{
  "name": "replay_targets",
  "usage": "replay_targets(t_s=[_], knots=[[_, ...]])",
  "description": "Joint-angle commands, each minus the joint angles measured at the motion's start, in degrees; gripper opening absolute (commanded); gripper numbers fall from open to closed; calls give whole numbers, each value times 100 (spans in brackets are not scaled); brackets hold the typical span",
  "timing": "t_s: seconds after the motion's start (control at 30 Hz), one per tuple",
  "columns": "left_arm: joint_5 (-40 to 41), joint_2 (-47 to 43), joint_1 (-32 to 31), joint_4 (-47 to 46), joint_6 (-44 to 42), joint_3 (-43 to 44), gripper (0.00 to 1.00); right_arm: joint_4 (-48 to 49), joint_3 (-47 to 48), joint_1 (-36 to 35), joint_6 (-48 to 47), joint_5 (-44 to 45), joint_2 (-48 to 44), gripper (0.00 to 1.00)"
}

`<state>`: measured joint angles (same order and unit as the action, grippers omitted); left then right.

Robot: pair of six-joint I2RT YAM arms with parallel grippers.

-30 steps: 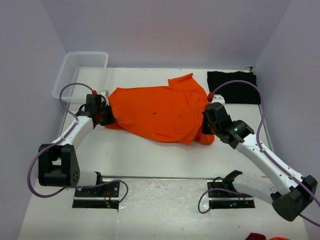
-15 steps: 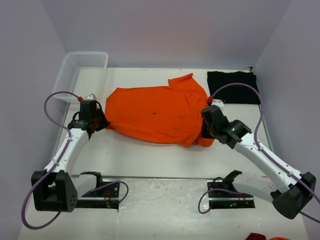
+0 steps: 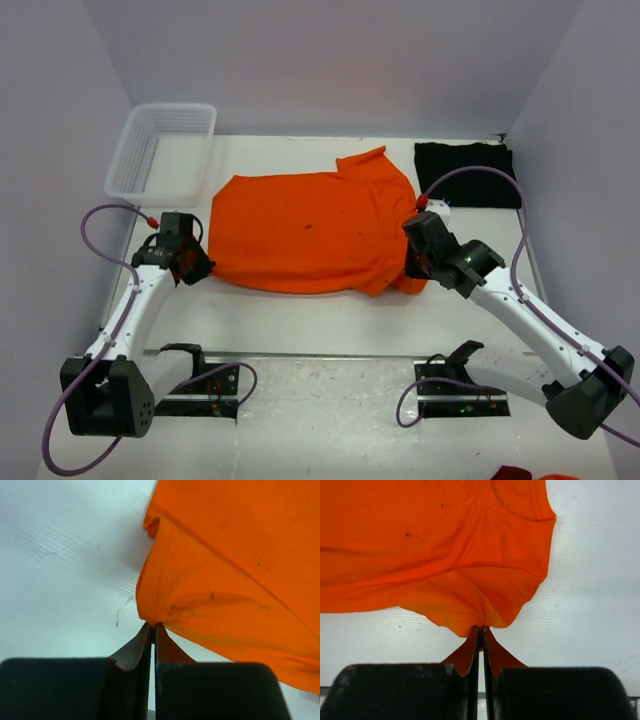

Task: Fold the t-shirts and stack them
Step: Flatten out the tshirt

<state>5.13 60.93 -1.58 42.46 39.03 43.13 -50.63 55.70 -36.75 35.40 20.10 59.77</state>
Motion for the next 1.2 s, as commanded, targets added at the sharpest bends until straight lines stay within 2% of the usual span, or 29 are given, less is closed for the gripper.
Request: replay_targets(t_s=[0.0, 0.2, 0.47, 0.87, 1.17], knots=[[-2, -273, 27, 412, 281, -112, 0, -61, 388, -25, -15, 258, -27, 0], [-397, -643, 18, 825, 404, -244, 0, -79, 284, -25, -24, 188, -114, 0], [-969, -521, 0, 897, 378, -797, 0, -175, 239, -16, -121, 205, -281, 0], [-662, -117, -26, 843, 290, -552, 0, 18, 283, -25, -340, 135, -27, 0], [-179, 656, -26, 721, 79, 160, 0, 141, 1205, 45, -885, 170, 974, 0]])
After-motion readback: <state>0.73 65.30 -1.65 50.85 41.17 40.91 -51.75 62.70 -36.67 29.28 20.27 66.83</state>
